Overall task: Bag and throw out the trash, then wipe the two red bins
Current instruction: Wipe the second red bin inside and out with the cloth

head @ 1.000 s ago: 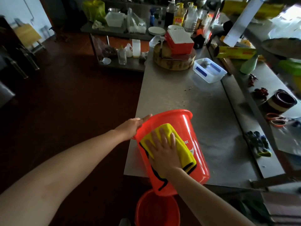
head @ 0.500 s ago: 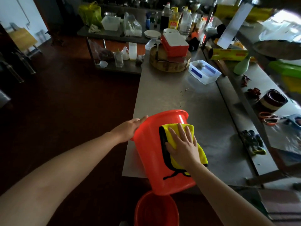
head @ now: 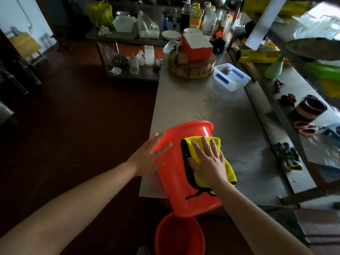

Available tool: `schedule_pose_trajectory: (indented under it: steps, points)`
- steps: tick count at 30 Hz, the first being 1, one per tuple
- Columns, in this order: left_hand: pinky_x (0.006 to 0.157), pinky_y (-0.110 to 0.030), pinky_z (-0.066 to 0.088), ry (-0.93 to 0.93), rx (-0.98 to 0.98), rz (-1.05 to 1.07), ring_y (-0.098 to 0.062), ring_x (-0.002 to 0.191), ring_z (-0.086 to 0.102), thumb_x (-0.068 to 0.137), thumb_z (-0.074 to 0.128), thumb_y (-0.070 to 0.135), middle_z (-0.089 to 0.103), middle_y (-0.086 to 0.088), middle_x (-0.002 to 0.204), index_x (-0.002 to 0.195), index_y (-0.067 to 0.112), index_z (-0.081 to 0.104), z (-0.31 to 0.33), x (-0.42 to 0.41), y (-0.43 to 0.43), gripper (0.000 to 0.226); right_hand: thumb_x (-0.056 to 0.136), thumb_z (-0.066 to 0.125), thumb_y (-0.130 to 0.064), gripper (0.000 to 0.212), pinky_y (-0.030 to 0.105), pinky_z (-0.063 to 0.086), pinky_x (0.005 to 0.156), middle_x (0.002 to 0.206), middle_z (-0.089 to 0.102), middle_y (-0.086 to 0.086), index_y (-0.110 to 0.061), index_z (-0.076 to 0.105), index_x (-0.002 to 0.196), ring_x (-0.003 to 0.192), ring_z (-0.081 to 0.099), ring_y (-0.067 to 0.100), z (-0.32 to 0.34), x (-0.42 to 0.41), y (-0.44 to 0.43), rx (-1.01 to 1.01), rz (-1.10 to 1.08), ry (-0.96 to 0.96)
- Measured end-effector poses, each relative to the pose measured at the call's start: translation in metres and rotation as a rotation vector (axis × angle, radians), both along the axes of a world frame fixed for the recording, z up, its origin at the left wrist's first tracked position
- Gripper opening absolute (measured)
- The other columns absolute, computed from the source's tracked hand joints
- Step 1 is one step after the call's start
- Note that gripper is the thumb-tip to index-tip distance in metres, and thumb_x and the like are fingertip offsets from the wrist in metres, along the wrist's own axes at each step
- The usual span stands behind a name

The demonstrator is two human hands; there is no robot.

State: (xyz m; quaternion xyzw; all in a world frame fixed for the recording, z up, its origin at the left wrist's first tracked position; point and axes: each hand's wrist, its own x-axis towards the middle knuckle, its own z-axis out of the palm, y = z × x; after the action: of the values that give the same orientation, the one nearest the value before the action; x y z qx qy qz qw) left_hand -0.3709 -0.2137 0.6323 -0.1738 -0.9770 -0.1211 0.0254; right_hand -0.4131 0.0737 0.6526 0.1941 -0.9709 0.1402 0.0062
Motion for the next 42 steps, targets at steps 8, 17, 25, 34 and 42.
schedule_pose_trajectory:
  steps: [8, 17, 25, 34, 42]
  points:
    - [0.121, -0.057, 0.02, -0.08, 0.289, 0.301, -0.032, 0.155, -0.008, 0.098, 0.033, 0.066, -0.011, -0.009, 0.168, 0.159, 0.041, -0.001, -0.047, 0.054, 0.054, 0.074, 0.095, 0.029, -0.074, 0.069, 0.058, 0.012, 0.124, 0.171, 0.002, -0.008, -0.05, 0.011, 0.157, 0.157, -0.005, 0.024, -0.006, 0.003, -0.004, 0.009, -0.012, 0.027]
    - [0.121, -0.043, 0.005, -0.245, 0.434, 0.32, -0.019, 0.15, -0.029, 0.073, 0.051, 0.092, -0.037, 0.006, 0.16, 0.155, 0.035, -0.023, -0.069, 0.132, 0.133, 0.125, 0.094, 0.029, -0.073, 0.069, 0.059, 0.017, 0.122, 0.17, 0.004, -0.007, -0.049, 0.013, 0.157, 0.157, -0.001, 0.026, -0.003, 0.009, -0.011, 0.011, -0.074, 0.008]
    - [0.118, -0.042, 0.024, -0.17, 0.327, 0.414, -0.022, 0.154, -0.017, 0.075, 0.071, 0.069, -0.019, -0.01, 0.167, 0.161, 0.027, -0.006, -0.096, 0.142, 0.164, 0.123, 0.096, 0.03, -0.072, 0.068, 0.057, 0.012, 0.124, 0.17, -0.001, -0.01, -0.052, 0.008, 0.157, 0.157, -0.006, 0.024, 0.0, 0.008, -0.006, 0.007, -0.09, -0.043]
    - [0.117, -0.041, 0.033, -0.128, 0.296, 0.422, -0.027, 0.156, -0.002, 0.074, 0.076, 0.045, -0.01, -0.008, 0.169, 0.162, 0.024, -0.001, -0.089, 0.14, 0.135, 0.119, 0.098, 0.034, -0.066, 0.069, 0.061, 0.009, 0.123, 0.17, -0.006, -0.004, -0.046, 0.006, 0.159, 0.156, -0.011, 0.029, 0.005, 0.001, -0.034, 0.069, 0.012, -0.041]
    - [0.107, -0.03, 0.046, -0.118, 0.316, 0.329, -0.019, 0.154, -0.018, 0.087, 0.072, 0.03, -0.025, 0.003, 0.165, 0.158, 0.038, -0.015, -0.08, 0.133, 0.105, 0.112, 0.096, 0.028, -0.064, 0.067, 0.06, 0.011, 0.123, 0.171, -0.005, -0.004, -0.047, 0.008, 0.158, 0.156, -0.009, 0.03, 0.003, -0.004, -0.038, 0.021, -0.072, -0.058]
